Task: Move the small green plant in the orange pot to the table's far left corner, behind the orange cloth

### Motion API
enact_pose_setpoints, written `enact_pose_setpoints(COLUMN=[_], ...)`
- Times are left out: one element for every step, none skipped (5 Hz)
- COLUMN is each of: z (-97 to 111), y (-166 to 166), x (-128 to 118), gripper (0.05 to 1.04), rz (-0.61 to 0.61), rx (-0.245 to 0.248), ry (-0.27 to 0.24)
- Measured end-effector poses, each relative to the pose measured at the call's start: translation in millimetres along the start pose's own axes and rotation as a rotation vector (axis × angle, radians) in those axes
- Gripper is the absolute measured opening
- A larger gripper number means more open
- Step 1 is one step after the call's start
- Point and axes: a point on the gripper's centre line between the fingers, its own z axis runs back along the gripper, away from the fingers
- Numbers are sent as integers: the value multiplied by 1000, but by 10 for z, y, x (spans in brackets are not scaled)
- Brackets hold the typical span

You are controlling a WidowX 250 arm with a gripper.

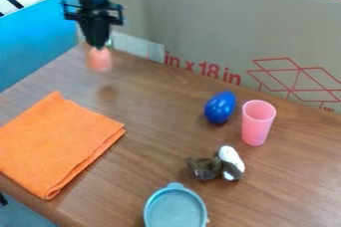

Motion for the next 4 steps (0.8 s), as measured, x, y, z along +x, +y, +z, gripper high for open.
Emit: enact_pose_setpoints(z=[34,29,-104,-129], y=[336,595,683,664], x=[83,64,32,64], gripper=[218,218,218,218], rz=[94,175,201,183], rx=[7,4,-7,-22], ry=[-1,11,36,17])
